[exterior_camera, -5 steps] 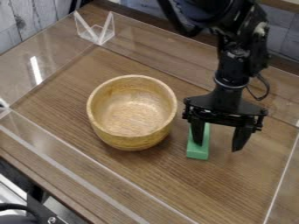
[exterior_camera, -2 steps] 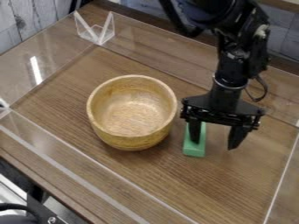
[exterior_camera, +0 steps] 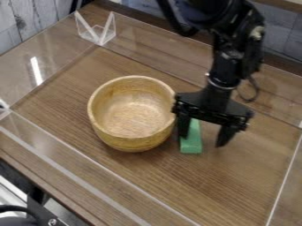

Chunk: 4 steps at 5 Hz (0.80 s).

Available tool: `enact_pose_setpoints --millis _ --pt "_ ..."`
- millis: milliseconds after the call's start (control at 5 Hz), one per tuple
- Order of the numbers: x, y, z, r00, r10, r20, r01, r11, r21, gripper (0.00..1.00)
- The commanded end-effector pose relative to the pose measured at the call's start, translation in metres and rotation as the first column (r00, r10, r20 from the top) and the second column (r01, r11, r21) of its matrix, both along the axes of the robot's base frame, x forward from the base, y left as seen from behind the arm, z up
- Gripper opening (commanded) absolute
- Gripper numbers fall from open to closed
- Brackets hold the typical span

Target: Put green object into wooden bowl

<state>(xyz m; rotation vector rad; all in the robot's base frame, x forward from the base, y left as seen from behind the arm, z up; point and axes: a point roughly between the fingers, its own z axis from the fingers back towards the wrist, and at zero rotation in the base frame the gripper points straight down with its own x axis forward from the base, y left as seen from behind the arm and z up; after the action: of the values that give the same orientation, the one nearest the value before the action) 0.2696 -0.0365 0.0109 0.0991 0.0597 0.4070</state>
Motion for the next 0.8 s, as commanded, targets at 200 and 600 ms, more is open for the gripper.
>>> enact_pose_setpoints --millis 200,600 --pt "-0.016 0.023 0.001 0.987 0.137 -0.084 -0.137 0.99 0.006 0.0" --pt "-0.021 0.032 0.018 0.995 0.041 -0.094 -0.043 0.999 -0.016 0.0"
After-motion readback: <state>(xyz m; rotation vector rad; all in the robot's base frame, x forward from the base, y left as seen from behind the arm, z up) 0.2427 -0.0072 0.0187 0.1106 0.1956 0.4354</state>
